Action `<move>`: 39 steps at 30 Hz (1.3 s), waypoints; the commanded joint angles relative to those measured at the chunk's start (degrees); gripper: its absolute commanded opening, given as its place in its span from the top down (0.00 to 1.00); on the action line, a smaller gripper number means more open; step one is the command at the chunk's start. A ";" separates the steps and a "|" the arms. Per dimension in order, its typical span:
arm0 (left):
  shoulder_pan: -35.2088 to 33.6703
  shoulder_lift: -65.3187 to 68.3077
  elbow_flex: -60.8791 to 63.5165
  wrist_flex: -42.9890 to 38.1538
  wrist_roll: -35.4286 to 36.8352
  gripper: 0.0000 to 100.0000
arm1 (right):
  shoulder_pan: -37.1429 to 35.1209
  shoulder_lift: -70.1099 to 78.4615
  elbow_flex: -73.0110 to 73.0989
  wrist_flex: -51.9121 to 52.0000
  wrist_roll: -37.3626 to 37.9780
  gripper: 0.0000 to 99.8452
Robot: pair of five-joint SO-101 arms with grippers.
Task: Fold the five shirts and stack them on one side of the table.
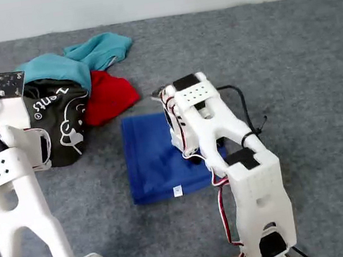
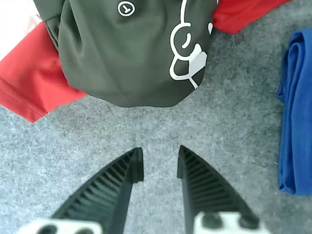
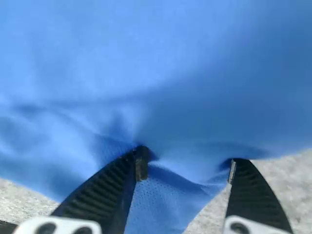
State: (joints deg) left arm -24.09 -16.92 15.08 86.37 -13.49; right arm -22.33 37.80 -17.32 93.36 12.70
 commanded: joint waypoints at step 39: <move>0.00 -1.67 -0.22 0.26 0.35 0.87 | 23.34 13.41 -34.20 -5.67 5.63 0.99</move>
State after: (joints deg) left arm -24.18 -16.92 15.08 86.37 -13.49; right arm -2.37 50.73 -47.03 89.76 18.15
